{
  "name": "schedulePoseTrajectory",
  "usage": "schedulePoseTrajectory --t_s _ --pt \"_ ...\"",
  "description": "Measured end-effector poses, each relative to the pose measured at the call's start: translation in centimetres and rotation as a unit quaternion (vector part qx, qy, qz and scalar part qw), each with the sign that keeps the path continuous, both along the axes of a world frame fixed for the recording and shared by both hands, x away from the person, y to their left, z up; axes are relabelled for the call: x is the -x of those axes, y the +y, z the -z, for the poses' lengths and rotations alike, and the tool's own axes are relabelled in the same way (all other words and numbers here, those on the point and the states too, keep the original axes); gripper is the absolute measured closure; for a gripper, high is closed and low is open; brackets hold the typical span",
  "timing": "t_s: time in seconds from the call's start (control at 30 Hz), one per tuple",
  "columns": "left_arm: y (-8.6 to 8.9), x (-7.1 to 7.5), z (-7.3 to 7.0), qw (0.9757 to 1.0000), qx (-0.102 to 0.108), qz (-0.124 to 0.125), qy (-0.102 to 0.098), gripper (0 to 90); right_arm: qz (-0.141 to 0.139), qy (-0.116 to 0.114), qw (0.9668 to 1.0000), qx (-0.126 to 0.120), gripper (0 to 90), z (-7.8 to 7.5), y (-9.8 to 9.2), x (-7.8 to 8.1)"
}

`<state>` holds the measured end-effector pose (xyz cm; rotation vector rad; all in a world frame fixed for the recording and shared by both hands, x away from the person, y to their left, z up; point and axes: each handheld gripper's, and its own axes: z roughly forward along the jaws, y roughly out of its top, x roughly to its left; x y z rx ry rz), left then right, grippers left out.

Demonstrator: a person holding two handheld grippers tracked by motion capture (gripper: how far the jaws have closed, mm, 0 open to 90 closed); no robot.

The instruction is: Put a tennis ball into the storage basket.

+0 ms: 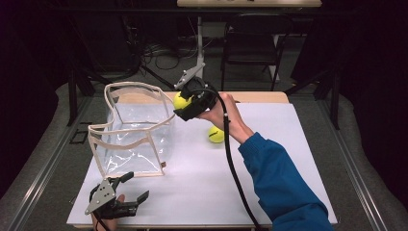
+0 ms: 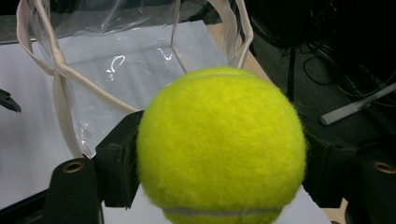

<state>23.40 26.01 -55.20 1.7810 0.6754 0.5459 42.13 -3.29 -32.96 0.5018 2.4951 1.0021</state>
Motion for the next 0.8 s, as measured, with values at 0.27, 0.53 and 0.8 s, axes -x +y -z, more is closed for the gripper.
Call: schedulePoseTrajectory --t_s 0.27,0.53,0.8 --pt "0.0 0.0 0.0 1.0 0.001 0.002 0.0 15.8 -0.002 -0.005 1.0 -0.006 26.1 -0.4 0.4 0.1" --pt "0.0 0.0 0.0 1.0 0.0 0.002 0.0 15.8 -0.004 -0.006 0.9999 -0.01 26.1 -0.8 0.8 0.0" --pt "0.0 0.0 0.0 1.0 0.001 0.002 -0.001 15.8 -0.006 -0.007 0.9998 -0.015 26.1 -1.0 1.2 0.0"
